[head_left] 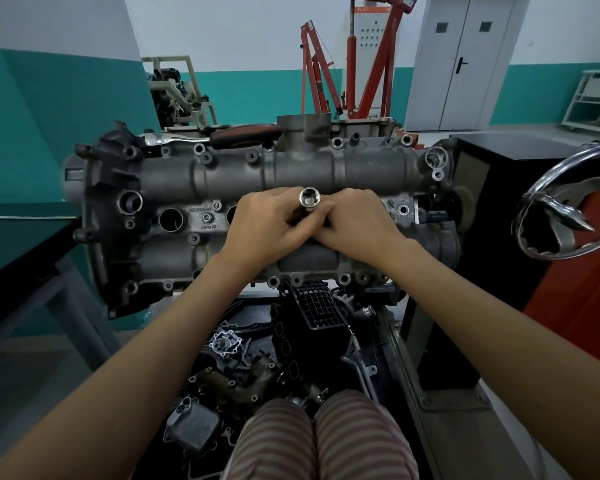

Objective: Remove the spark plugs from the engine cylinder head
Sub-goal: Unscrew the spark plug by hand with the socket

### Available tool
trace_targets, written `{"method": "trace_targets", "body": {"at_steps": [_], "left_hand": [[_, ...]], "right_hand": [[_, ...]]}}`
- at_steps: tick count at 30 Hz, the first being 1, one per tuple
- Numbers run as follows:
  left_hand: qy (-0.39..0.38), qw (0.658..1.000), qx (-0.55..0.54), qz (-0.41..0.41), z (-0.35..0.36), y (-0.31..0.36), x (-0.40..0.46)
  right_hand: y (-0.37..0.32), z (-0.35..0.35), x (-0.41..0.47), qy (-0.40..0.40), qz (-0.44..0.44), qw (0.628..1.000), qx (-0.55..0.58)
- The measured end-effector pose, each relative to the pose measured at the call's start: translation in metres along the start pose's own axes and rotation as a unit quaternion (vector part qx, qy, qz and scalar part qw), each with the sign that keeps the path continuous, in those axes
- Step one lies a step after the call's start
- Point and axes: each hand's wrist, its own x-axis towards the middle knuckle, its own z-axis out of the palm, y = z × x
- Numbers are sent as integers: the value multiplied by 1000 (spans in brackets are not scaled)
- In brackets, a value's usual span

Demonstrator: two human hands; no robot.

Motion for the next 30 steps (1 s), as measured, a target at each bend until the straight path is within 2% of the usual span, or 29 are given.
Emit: {"method": "trace_targets", "body": {"at_steps": [8,18,25,30], "left_hand": [[-24,999,-20,-39,-2,4,1],[-5,1000,-12,-12,0,0,-1],[-7,1000,-12,-23,-1,2,-1],[5,1000,-21,-21,0,-1,-1]], "right_hand": [[-3,2,0,13,-17,999,33],[1,5,1,15,-29,999,-9],[-3,1,-2,17,-24,999,46],[0,2,0,15,0,1000,-6]]}}
